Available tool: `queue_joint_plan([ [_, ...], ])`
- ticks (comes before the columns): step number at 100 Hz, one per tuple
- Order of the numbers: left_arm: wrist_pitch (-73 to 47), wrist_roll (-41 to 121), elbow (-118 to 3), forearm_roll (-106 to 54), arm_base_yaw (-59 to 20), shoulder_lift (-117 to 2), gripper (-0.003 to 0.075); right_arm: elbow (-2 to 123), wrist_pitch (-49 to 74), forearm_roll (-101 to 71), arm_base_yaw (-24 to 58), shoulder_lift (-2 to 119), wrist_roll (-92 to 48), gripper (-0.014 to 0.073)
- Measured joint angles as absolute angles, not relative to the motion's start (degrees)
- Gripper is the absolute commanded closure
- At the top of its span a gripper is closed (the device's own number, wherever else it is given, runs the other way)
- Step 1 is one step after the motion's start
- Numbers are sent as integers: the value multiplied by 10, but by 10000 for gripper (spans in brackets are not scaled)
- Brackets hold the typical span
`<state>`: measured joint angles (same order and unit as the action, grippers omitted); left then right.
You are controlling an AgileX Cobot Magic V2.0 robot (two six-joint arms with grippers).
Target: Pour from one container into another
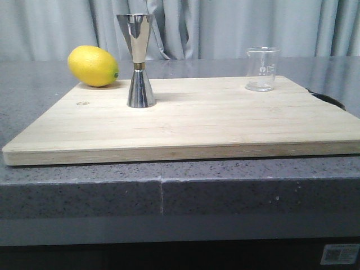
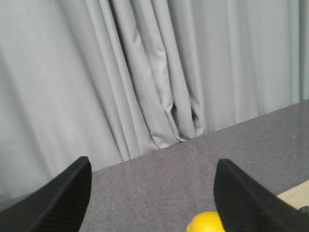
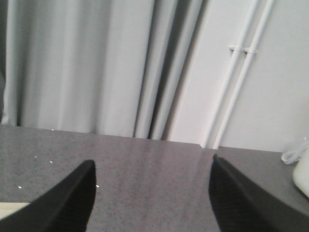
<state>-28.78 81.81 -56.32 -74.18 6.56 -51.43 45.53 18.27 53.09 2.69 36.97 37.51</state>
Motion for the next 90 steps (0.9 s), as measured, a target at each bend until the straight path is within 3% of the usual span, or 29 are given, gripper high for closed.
queue_joint_plan([
  [47,-161,814,-344,-800,66,-393,227,434,172,532,27,350,375,146],
  [90,-160,823,-287,-822,66,-359,239,290,109,532,27,214,375,146],
])
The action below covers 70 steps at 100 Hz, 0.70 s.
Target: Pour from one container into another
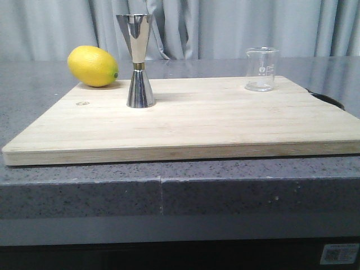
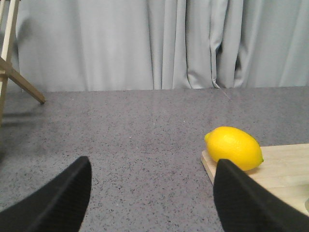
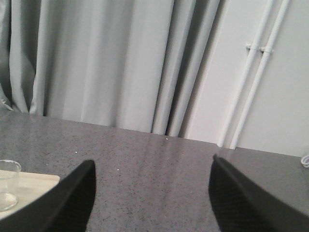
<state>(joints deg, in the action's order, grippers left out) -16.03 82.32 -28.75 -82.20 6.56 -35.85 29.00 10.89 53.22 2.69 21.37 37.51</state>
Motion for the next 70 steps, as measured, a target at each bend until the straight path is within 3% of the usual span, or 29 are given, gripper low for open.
queue_joint_plan([
  [15,-160,824,-276,-829,66,-345,294,269,107,532,27,192,375,168],
  [48,-190,825,-275,-852,66,-343,441,268,49,533,27,189,375,398],
  [70,-195,826,-275,-861,66,-343,689,268,41,534,27,189,375,607],
])
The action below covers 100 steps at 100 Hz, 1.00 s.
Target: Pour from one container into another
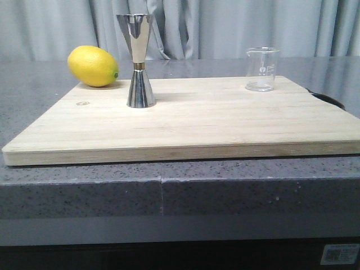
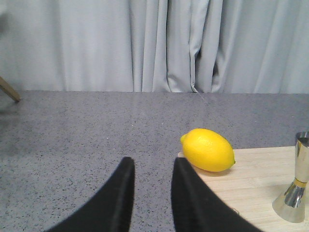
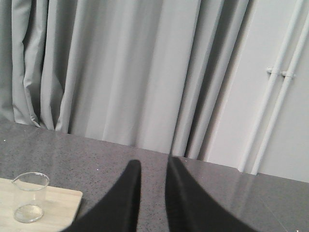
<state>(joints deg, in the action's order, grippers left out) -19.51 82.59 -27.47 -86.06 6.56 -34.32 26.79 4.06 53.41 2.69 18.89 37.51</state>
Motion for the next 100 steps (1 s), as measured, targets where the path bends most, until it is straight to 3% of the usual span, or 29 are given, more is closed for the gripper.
queue_joint_plan([
  [4,-195,827,-275,-861,66,-343,741,268,41,534,27,189,375,643],
  [100,-195,831,-275,-861,66,-343,739,268,39,534,27,189,375,664],
])
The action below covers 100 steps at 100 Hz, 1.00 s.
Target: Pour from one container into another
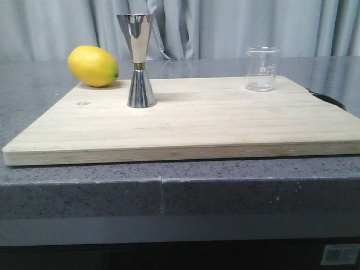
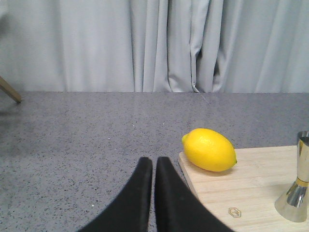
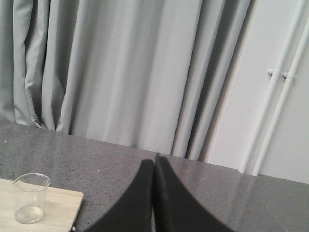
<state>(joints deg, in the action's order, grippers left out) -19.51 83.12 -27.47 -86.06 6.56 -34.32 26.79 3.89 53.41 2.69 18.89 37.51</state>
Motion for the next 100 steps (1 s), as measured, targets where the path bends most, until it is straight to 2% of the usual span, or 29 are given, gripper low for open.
queue_joint_plan([
  [100,-195,824,-275,-865,66,-343,739,268,38,534,27,189,375,664],
])
